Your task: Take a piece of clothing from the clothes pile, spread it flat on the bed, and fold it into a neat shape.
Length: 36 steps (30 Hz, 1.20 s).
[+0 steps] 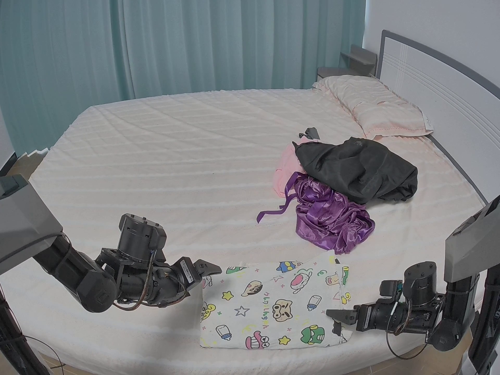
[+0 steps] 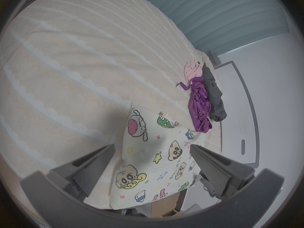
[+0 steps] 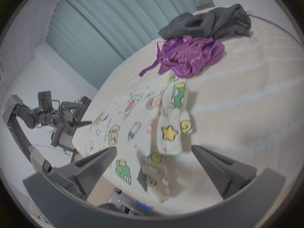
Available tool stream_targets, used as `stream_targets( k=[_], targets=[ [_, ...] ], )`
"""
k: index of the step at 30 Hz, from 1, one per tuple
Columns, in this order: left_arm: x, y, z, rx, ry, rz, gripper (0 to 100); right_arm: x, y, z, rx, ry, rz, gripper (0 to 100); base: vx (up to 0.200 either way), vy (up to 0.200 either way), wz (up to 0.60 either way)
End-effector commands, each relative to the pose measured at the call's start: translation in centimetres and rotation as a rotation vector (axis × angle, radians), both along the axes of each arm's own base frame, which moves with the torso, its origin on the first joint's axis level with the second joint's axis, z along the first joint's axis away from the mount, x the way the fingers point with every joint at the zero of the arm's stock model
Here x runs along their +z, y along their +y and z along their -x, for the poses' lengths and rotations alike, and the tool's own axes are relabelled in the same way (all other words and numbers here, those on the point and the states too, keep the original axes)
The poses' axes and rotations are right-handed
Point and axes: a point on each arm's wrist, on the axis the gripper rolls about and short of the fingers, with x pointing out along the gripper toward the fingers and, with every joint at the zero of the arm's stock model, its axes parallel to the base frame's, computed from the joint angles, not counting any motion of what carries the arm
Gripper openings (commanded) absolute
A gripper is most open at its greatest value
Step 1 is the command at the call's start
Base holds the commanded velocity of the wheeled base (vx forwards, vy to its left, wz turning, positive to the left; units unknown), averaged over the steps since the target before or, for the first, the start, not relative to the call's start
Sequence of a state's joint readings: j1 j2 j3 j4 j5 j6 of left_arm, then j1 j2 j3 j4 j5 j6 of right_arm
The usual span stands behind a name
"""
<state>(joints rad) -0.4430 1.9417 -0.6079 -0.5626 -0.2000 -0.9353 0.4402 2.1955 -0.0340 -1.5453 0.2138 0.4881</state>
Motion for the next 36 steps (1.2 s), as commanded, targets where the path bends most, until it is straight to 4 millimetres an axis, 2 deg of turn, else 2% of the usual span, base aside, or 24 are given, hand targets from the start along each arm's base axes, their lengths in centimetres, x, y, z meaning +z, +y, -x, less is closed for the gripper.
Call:
stream_targets(
  k=[1,12,13,33,34,36],
  targets=[
    [0.7,0.2,0.2,0.004,-0.020,0.010,100,0.1,0.1,1.1,0.035,0.030,0.015,100,0.000,0.000,0.00],
    [0.5,0.1,0.1,0.003,-0.016,0.008,100,-1.6,0.9,2.0,0.106,0.123,0.053,100,0.000,0.000,0.00],
    [0.5,0.1,0.1,0.003,-0.016,0.008,100,-1.6,0.9,2.0,0.106,0.123,0.053,0,0.000,0.000,0.00],
    [0.5,-0.1,0.0,0.001,-0.017,0.008,100,-1.0,-0.2,2.8,0.148,0.154,0.156,0,0.000,0.000,0.00],
    [0.6,-0.1,-0.1,0.005,-0.022,0.008,100,-1.0,-0.2,2.9,0.160,0.159,0.171,100,0.000,0.000,0.00],
    [0.7,-0.1,-0.1,0.017,-0.034,-0.001,100,-1.1,-0.2,3.0,0.166,0.164,0.176,100,0.000,0.000,0.00]
  ],
)
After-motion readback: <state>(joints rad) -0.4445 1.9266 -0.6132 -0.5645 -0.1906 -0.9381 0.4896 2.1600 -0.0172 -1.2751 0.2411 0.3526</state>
